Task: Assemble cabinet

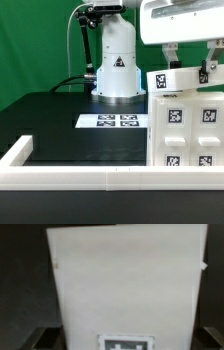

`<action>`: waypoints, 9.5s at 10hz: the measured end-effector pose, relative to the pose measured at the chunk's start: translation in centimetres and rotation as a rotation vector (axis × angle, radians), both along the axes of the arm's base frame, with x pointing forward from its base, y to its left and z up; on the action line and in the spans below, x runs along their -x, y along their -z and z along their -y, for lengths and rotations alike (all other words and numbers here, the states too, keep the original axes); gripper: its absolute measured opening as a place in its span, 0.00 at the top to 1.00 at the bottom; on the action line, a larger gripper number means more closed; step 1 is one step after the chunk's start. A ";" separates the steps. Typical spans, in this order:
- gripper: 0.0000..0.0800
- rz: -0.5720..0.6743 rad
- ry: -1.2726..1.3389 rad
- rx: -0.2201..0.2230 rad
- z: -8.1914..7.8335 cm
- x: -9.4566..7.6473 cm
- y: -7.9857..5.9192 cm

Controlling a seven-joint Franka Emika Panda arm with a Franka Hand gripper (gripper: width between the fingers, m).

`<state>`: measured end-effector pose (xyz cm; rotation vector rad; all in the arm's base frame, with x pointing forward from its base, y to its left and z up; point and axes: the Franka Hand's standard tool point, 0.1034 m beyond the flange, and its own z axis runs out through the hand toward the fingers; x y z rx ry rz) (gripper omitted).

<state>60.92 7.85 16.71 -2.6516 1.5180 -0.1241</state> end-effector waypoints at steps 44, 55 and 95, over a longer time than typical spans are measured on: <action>0.00 0.042 -1.308 0.097 -2.5 -1.2 -2.6; 0.00 0.023 -2.129 0.174 -0.4 -0.7 -0.7; 0.30 -0.014 0.400 -0.094 -1.4 -0.3 -0.1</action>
Offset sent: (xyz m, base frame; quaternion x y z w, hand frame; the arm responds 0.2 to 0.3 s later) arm 0.0000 0.0000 0.0000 0.0000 0.0000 0.1296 0.9916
